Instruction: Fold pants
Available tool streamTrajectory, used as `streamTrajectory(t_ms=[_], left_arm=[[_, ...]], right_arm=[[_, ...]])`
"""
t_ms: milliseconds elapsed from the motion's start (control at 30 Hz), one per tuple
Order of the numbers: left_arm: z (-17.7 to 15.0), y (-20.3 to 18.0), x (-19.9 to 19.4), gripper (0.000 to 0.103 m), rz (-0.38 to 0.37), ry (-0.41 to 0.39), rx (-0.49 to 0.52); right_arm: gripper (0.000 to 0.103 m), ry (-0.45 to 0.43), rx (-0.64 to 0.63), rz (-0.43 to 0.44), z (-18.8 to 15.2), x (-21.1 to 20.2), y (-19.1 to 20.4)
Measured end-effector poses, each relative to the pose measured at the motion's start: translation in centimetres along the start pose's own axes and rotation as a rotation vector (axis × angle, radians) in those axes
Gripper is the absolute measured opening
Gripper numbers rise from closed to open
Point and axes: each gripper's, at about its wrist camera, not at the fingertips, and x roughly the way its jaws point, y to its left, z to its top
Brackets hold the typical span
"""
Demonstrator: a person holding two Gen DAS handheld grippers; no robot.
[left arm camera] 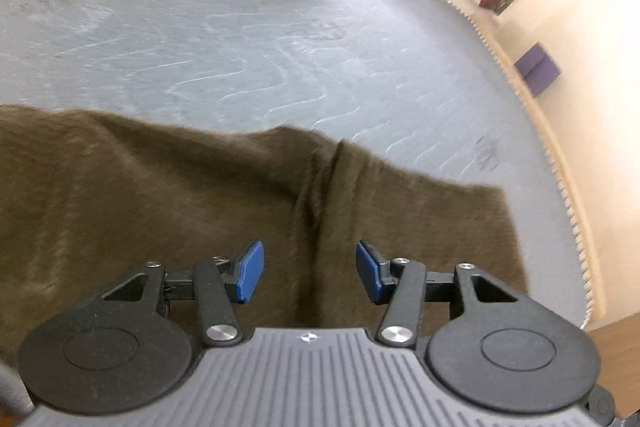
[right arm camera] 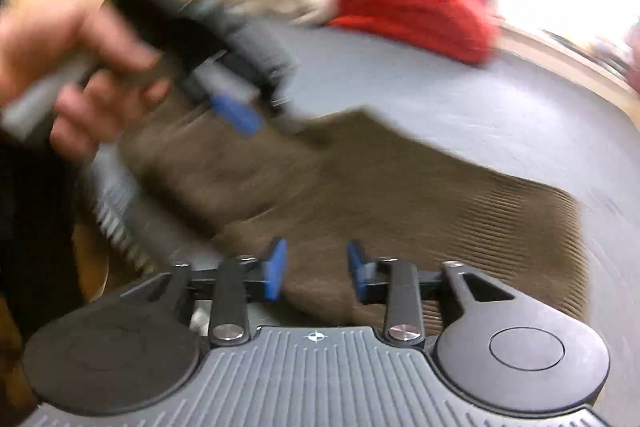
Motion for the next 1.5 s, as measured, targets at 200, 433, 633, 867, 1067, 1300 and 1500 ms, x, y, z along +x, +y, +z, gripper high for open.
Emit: streamTrajectory(t_ms=[200,433,633,867,1067,1300,1500], left_arm=[[1.8,-0.1,5.0,0.061,-0.035,0.035,-0.052],[1.8,-1.0,9.4,0.065,0.037,0.052,-0.022],[2.6,-3.1,7.1,0.016,0.008,-0.050,0.071],[3.1,-2.2,7.2,0.024,0.224,-0.083,0.119],[2.3,-2.7,4.4,0.025,0.164,-0.146,0.140],[-3.1,-4.5,8.7,0.034,0.144,0.151,0.356],[-2.2,-4.9,6.2,0.043,0.103,0.061,0.338]], right_arm=[[0.065,0.025,0.476,-0.327,-2.0,-2.7,-9.6],[0.074,0.120,0.947,-0.300,-7.6,-2.5,-15.9],[0.080,0.127,1.069,-0.259,-9.1,-1.2,-17.1],[0.081,0.162,0.992,-0.248,-7.3,0.4,-16.5],[0.074,0.184,0.986,-0.290,-6.5,1.0,-16.5],[0.050,0.171,0.980,-0.371,-6.1,0.6,-15.8],[0.035,0.037,0.778,-0.427,-1.4,-1.9,-12.0]])
